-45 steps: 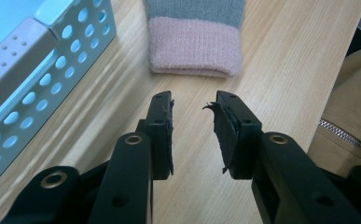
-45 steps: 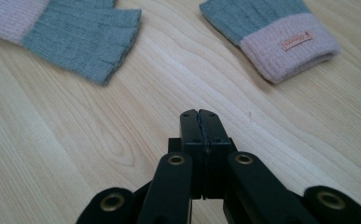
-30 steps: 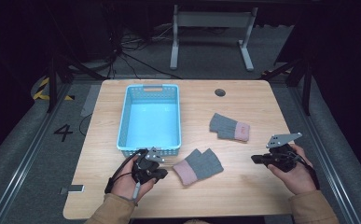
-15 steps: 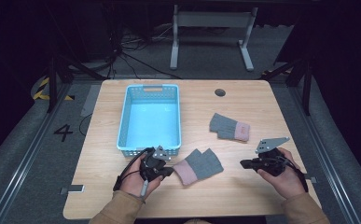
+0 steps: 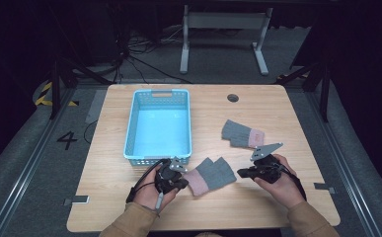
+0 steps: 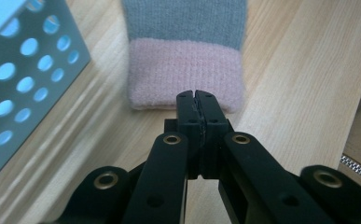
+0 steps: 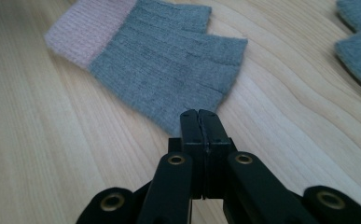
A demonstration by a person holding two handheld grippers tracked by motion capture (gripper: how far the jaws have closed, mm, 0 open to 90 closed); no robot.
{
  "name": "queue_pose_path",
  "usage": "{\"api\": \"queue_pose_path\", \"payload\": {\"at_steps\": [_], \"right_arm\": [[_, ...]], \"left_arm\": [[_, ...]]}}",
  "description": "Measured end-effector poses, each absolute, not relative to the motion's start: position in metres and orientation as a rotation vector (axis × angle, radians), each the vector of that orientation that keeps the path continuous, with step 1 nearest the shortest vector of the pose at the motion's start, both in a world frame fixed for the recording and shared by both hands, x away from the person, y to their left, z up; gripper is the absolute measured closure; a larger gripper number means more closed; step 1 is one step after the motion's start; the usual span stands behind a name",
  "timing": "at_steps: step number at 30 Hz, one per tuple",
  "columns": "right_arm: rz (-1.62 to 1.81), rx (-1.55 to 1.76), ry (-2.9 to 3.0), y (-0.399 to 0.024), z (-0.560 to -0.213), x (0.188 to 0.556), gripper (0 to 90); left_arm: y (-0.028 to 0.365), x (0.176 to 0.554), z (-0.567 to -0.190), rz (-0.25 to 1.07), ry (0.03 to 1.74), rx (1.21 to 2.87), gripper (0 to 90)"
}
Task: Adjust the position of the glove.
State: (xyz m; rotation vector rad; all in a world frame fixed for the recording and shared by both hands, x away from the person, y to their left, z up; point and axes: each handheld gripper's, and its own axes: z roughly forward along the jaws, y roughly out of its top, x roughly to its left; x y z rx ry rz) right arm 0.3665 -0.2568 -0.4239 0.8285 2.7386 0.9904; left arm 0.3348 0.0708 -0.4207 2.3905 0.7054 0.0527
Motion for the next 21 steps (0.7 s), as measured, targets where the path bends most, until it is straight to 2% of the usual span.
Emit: {"api": "queue_pose_path", "payload": {"at_steps": [13,21], "right_arm": [[1.029,0.728,2.742,-0.214,-0.432,0.396,90.0],[0.991,0.726,2.760,-0.209,-0.440,0.401,90.0]], "left_arm": [[0.076,0.334,-0.421,0.049,0.715,2.376,89.9],[0.081,0.334,-0.420,0.041,0.711,2.367,89.6]]}}
